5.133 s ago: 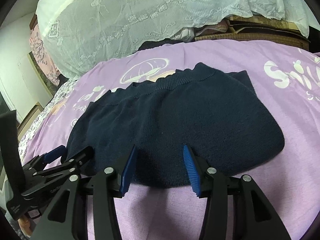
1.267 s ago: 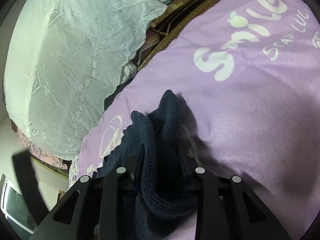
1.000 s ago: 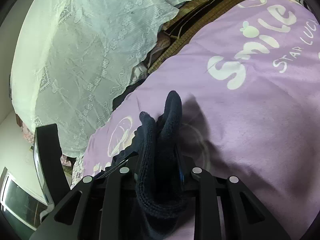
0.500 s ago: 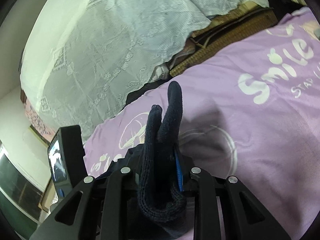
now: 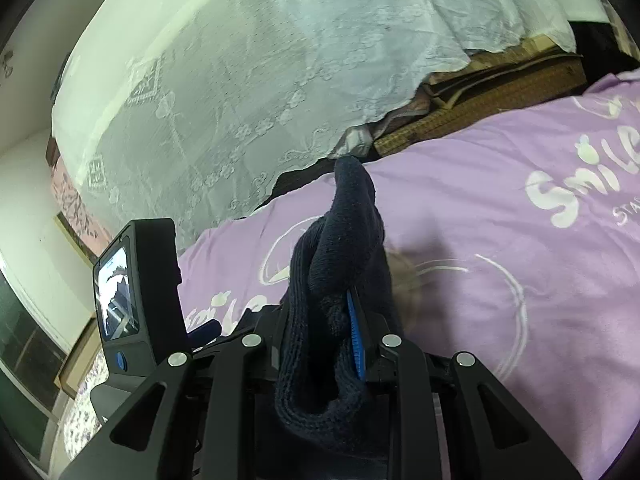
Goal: Fold small clothes
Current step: 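Lift the navy cardigan side with the right gripper and fold it over lengthwise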
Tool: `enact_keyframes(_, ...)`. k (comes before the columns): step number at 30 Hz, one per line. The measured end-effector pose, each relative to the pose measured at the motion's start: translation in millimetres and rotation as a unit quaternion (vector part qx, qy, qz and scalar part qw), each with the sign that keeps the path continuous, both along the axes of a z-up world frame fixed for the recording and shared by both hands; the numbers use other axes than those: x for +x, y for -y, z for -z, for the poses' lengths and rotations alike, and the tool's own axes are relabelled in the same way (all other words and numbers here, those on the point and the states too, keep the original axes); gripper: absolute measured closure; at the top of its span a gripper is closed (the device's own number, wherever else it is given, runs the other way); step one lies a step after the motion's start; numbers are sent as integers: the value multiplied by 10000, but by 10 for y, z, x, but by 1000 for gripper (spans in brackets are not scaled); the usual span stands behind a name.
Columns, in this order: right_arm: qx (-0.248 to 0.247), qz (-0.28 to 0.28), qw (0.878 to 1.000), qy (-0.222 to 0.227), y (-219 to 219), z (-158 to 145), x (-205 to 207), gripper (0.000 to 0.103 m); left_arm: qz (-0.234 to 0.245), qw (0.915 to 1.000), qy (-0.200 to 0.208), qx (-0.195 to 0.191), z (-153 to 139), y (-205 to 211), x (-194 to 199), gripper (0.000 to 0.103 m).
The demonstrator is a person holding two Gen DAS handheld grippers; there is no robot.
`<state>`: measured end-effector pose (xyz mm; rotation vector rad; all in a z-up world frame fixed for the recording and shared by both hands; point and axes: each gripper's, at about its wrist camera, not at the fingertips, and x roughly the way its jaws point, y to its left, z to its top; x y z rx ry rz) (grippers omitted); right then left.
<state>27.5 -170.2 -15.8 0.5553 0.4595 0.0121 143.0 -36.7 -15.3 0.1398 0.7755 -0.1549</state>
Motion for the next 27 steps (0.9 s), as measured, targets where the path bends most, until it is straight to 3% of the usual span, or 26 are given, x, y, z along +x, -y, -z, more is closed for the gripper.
enact_keyframes(7, -181, -178, 9997, -19, -339, -106, 111, 79, -122, 9995, 26, -297, -56, -337, 44, 14)
enact_keyframes(19, -406, -574, 9975, -75, -1001, -189, 268, 79, -615, 9965, 33, -560, -40, -1062, 156, 14)
enact_keyframes(27, -582, -951, 9934, -251, -1490, -38, 384, 79, -964, 9949, -7, -312, 100, -1558, 157, 14)
